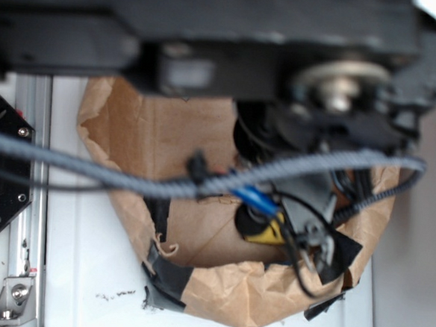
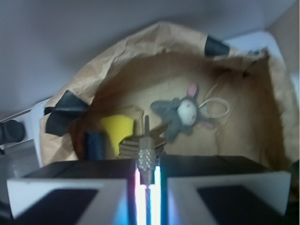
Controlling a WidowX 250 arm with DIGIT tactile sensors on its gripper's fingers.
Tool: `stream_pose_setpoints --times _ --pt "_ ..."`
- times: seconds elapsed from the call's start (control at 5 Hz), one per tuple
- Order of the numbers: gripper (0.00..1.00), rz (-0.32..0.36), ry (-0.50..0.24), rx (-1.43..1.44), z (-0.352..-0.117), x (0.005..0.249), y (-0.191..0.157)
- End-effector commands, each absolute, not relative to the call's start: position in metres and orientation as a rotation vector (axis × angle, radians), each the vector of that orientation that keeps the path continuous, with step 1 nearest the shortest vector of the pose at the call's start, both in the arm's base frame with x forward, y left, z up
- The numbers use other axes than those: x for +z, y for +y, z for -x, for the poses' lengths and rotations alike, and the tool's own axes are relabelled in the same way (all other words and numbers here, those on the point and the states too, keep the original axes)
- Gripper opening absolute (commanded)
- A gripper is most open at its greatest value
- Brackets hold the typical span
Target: Grab the silver keys.
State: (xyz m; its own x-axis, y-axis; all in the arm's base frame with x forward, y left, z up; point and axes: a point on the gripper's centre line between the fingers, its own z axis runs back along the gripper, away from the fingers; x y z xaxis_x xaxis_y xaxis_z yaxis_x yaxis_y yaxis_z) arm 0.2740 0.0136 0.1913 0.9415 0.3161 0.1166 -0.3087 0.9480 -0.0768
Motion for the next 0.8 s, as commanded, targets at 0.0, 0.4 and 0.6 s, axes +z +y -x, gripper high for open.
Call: stream_pose_setpoints --times 0.0,0.4,0.6 --pt "0.0 0.075 -0.176 0.343 -0.252 0.2 0.03" --pt "0.0 0.09 -0.146 0.298 -0.244 0.192 0.017" --pt "0.0 0.083 -0.152 0.319 -0.246 0.188 0.016"
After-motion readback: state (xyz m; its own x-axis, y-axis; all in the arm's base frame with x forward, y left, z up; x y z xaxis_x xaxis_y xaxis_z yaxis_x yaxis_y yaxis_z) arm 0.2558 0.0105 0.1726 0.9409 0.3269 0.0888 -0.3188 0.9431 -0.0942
